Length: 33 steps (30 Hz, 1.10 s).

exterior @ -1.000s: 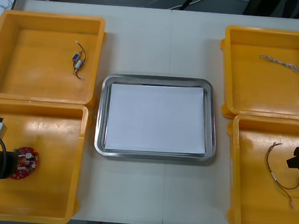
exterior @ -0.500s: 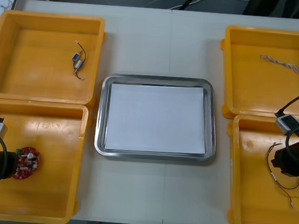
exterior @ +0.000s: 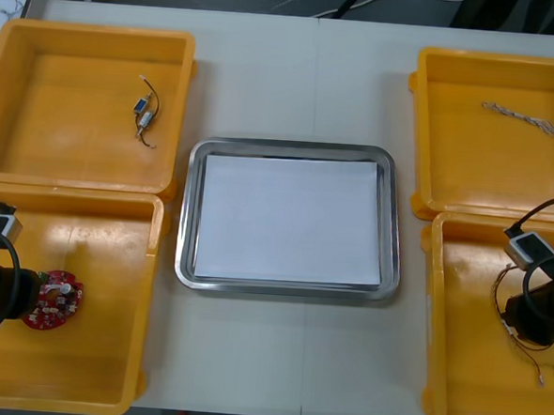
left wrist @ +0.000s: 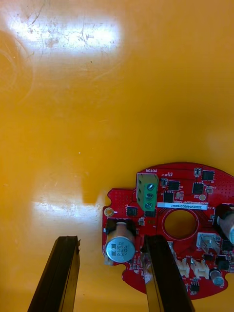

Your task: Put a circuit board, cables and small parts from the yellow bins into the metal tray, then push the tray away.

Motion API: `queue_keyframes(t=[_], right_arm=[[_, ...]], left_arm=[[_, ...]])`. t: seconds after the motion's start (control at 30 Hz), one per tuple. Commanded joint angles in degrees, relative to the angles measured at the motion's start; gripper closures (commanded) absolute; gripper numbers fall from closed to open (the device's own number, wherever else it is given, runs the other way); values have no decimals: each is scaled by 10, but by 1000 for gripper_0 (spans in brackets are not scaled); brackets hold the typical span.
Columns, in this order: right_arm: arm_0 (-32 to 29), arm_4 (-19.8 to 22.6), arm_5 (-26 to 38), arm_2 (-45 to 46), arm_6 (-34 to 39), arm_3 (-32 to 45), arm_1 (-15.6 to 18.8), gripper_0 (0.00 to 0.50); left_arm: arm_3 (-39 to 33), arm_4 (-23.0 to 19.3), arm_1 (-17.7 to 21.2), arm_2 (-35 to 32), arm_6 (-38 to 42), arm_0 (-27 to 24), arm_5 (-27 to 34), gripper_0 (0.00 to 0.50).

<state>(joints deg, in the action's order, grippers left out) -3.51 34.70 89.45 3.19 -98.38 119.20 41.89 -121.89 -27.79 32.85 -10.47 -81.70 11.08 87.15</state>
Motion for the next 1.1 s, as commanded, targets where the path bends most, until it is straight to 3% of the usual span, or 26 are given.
queue_keyframes(t=[0.03, 0.6, 1.1], right_arm=[[-26, -17, -16, -3, -26, 7, -15, 0], [-46, -50, -26, -3, -46, 7, -53, 0], [-46, -46, -68, -11, -68, -37, -58, 0]], left_arm=[[-17, -10, -1, -23, -50, -17, 21, 121], [-19, -20, -19, -37, -26, -69, 79, 122], [20, 3, -31, -5, -11, -86, 34, 118]])
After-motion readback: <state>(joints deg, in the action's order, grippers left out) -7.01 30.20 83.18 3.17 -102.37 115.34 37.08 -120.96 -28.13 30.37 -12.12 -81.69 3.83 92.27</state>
